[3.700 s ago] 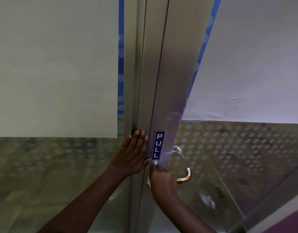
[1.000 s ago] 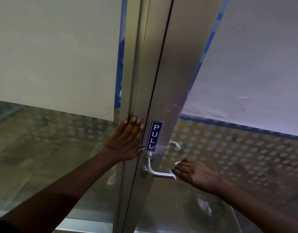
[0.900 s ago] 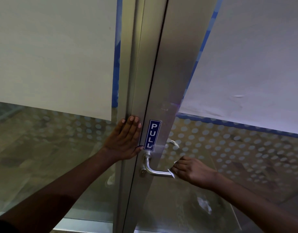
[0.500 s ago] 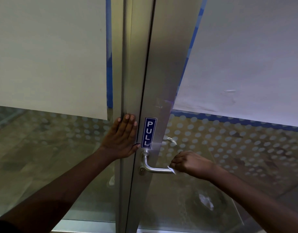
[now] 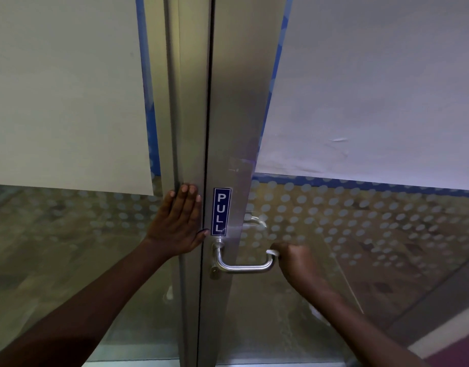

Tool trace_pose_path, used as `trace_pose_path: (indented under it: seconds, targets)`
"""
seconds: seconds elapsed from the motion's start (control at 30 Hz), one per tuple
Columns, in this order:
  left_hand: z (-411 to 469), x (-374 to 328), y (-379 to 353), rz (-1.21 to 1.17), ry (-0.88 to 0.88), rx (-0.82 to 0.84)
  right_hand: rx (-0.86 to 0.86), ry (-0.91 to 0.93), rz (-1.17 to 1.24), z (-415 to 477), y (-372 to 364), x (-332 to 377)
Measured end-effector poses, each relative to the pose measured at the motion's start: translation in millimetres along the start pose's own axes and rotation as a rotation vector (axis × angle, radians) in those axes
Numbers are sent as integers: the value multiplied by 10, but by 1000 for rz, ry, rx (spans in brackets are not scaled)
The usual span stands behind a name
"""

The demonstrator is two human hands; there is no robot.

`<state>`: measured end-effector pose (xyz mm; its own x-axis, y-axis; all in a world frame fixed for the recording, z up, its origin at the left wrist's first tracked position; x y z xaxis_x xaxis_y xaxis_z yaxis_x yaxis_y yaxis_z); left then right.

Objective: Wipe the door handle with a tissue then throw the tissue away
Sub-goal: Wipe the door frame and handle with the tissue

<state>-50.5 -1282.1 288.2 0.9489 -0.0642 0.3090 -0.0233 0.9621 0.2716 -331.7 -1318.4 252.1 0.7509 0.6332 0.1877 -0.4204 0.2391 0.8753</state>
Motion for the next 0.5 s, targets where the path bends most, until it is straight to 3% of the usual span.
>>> trace_pose_path:
  seconds: [0.07,0.23,0.33,0.43,0.5]
  targets:
    - [0,-2,-3,4,-1,-5,-120,-295,237,-122,-65,-94]
    - [10,-8,7,6,-4,-14,-295,-1021,1162,-395,-394,-135]
    - [5,-7,12,10,-8,-17,-242,-1090,1553,-384,-462,10]
    - [9,-9,17,9,-8,-13,-241,-981,1924,-331,-428,157]
    - [11,-9,14,11,-5,-13,-263,-914,2013,-341,-405,235]
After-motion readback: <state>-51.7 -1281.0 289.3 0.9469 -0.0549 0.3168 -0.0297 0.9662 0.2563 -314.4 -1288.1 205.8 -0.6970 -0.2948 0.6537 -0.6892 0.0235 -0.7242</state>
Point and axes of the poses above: each hand's wrist, its own z-axis towards the middle knuckle, its own y-axis out of the back of the hand, x = y × z, the point moved 4 cm from there along z, towards the middle knuckle, and after that the axes turned 10 degrees about y, right-handed, at the moved point
